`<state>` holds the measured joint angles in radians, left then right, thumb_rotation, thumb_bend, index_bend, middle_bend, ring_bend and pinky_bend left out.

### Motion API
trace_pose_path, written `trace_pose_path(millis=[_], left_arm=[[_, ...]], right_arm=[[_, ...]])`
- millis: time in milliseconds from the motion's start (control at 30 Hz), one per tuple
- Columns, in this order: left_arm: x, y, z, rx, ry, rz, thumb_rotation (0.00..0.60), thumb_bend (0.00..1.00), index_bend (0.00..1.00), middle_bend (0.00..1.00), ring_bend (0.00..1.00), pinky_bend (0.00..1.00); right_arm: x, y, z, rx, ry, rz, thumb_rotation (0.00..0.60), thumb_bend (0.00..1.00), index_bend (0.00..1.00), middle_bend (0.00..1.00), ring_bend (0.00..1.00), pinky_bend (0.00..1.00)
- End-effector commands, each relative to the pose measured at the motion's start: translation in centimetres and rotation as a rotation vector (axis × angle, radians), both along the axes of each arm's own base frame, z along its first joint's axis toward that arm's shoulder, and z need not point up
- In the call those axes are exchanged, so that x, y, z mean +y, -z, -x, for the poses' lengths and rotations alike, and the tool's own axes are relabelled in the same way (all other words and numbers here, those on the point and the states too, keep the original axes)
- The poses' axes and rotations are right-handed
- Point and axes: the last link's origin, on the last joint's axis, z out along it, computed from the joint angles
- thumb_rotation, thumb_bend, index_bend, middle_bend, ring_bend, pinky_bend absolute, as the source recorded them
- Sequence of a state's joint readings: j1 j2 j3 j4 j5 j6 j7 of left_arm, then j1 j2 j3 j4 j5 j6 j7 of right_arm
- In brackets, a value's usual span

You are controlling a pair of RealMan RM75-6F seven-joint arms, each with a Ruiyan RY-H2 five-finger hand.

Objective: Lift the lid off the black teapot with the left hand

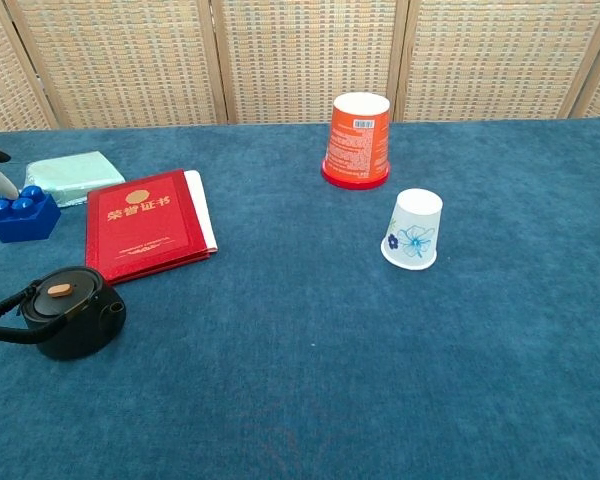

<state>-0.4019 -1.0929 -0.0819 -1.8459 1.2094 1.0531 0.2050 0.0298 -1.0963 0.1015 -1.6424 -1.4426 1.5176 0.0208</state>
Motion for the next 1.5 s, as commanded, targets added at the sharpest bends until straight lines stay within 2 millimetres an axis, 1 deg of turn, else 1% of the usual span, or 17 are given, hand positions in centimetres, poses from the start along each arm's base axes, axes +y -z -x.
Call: trace_pose_path(millis=[33,133,333,533,700,933,1300,1500], left_arm=[[1.0,1.0,-1.6,0.002,-0.001,0.022,0.6,0.33,0.4,0.0,0.0,0.0],[1.1,1.4,-2.0,0.012,-0.026,0.029,0.6,0.36,0.4,0.0,0.0,0.0],[1.3,2.3,-2.1,0.018,-0.057,0.04,0.6,0.36,0.41,0.0,0.0,0.0],[1.7,3.8,-1.8,0.019,-0.089,0.067,0.6,0.37,0.45,0.0,0.0,0.0],[2.0,4.7,-2.1,0.035,-0.101,0.077,0.6,0.41,0.46,0.0,0.0,0.0],[1.8,5.4,-2.6,0.05,-0.114,0.078,0.6,0.41,0.47,0.0,0.0,0.0],[1.5,6.7,-2.8,0.074,-0.119,0.075,0.6,0.41,0.47,0.0,0.0,0.0],[1.5,7.2,-2.7,0.073,-0.137,0.078,0.6,0.41,0.47,0.0,0.0,0.0]], right_arm=[[0.0,0.0,0.0,-0.002,0.002,-0.001,0.6,0.0,0.0,0.0,0.0,0.0],[0.0,0.0,0.0,-0.004,0.001,-0.004,0.6,0.0,0.0,0.0,0.0,0.0],[0.1,0.1,-0.1,-0.006,-0.002,-0.011,0.6,0.0,0.0,0.0,0.0,0.0],[0.0,0.1,0.0,-0.011,0.001,-0.015,0.6,0.0,0.0,0.0,0.0,0.0],[0.0,0.1,0.0,-0.014,0.002,-0.017,0.6,0.0,0.0,0.0,0.0,0.0],[0.0,0.1,0.0,-0.02,0.002,-0.024,0.6,0.0,0.0,0.0,0.0,0.0],[0.0,-0.1,0.1,-0.031,0.003,-0.028,0.6,0.0,0.0,0.0,0.0,0.0],[0.0,-0.1,0.1,-0.033,0.003,-0.029,0.6,0.0,0.0,0.0,0.0,0.0]])
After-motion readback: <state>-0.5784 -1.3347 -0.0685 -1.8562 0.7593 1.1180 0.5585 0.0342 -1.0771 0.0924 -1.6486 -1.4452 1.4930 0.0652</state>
